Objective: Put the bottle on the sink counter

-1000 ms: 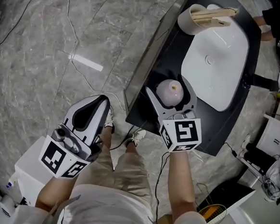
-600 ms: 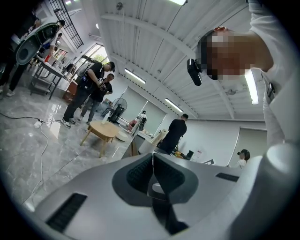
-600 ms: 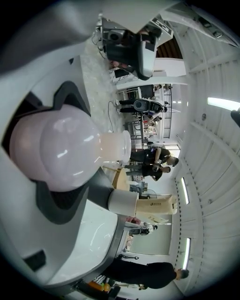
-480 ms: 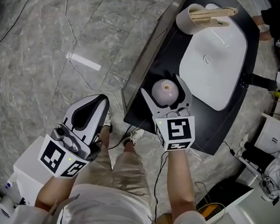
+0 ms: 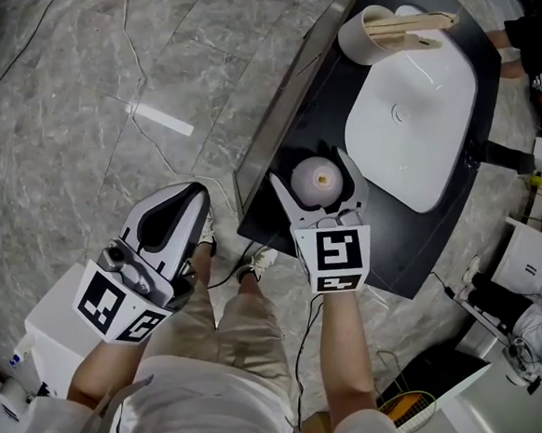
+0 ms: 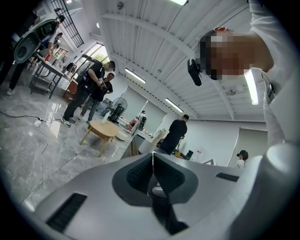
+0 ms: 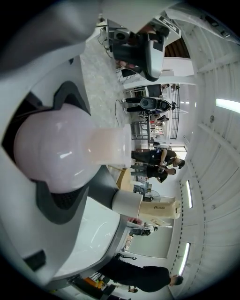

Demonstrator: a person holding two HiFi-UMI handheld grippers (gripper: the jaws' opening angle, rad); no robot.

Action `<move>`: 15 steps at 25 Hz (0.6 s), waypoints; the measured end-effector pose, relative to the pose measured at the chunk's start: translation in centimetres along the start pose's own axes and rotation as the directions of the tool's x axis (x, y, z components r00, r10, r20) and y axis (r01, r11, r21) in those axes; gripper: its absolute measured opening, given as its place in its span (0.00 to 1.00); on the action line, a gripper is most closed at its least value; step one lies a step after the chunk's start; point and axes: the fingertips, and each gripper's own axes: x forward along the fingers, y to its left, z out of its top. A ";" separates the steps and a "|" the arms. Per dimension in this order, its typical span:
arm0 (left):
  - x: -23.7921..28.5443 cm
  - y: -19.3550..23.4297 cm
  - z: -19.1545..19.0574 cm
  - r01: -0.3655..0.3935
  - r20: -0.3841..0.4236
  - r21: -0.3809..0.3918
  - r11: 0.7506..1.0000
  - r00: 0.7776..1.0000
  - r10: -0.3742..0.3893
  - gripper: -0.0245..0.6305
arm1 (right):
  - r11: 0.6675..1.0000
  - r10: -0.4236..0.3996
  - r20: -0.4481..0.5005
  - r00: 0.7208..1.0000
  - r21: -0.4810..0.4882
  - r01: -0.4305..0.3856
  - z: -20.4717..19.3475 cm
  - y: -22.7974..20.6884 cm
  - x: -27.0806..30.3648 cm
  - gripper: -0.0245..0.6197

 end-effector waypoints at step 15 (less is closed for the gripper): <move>0.3 -0.6 -0.5 0.021 -0.005 -0.012 1.000 1.000 -0.021 0.06 | 1.000 -0.005 -0.047 0.999 -0.002 0.005 -0.7 0.0 0.3 0.70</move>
